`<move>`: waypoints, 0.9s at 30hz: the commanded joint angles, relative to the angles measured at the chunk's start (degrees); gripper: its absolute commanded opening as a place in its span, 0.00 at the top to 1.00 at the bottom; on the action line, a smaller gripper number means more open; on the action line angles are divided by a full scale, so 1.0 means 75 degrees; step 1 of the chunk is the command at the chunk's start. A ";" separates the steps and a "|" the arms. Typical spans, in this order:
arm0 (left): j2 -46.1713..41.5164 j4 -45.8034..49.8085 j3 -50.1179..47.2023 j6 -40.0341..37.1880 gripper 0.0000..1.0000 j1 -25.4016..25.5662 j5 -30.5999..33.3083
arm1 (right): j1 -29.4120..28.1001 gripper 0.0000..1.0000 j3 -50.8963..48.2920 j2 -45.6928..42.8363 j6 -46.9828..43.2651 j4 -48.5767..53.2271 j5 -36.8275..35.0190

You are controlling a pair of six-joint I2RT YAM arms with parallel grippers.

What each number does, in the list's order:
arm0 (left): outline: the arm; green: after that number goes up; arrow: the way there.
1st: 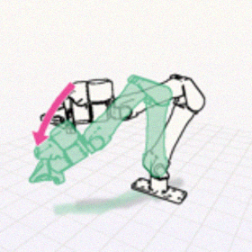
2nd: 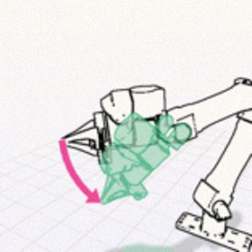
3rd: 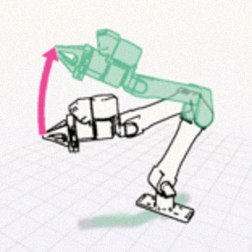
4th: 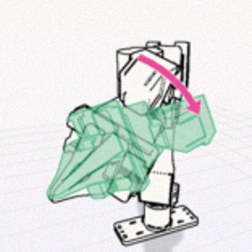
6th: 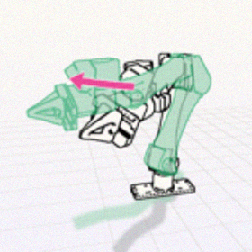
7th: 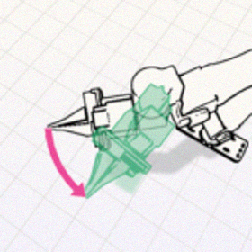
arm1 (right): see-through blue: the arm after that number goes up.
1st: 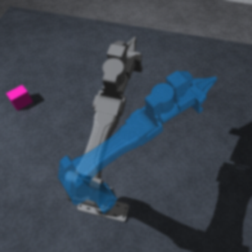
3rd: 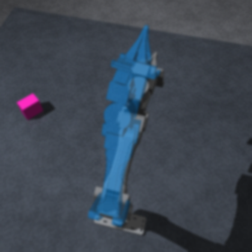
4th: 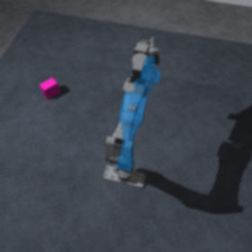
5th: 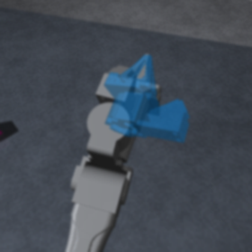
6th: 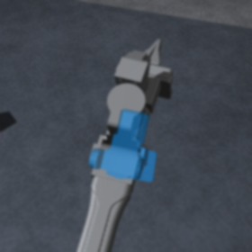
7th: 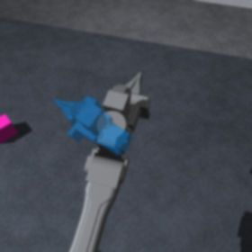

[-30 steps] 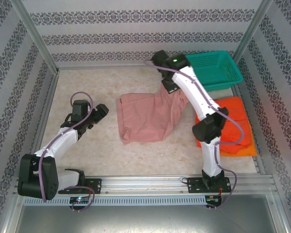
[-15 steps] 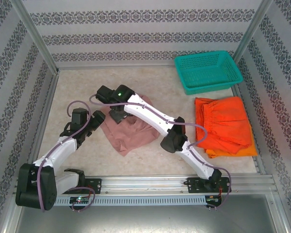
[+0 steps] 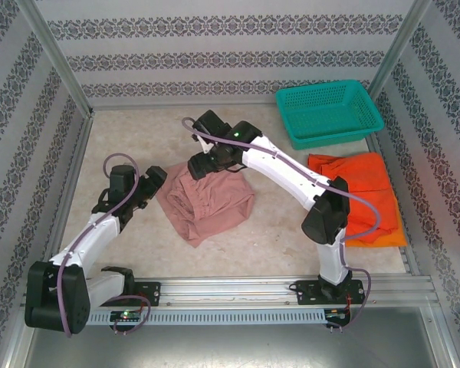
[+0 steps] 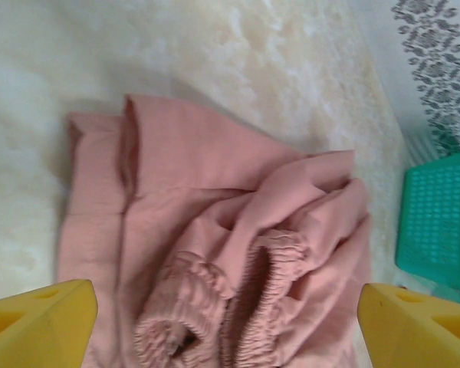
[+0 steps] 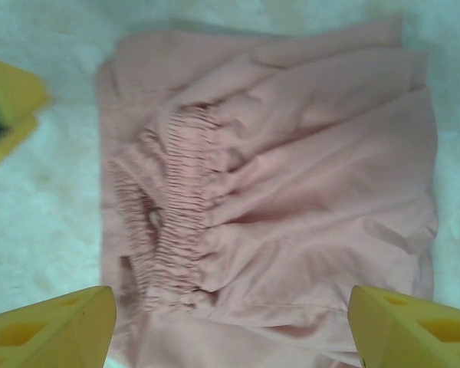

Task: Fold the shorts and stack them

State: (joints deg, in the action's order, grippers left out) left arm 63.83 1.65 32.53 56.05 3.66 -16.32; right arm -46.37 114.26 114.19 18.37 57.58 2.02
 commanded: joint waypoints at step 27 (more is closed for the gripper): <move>0.1231 0.1107 0.1876 -0.0630 0.13 0.1147 -0.0803 | 0.1425 0.18 -0.6757 -0.2239 0.3075 -0.4927 0.2827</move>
State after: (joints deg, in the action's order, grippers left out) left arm 71.94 7.18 44.82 52.97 11.03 -22.68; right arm -35.75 64.29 101.27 38.96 22.83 22.59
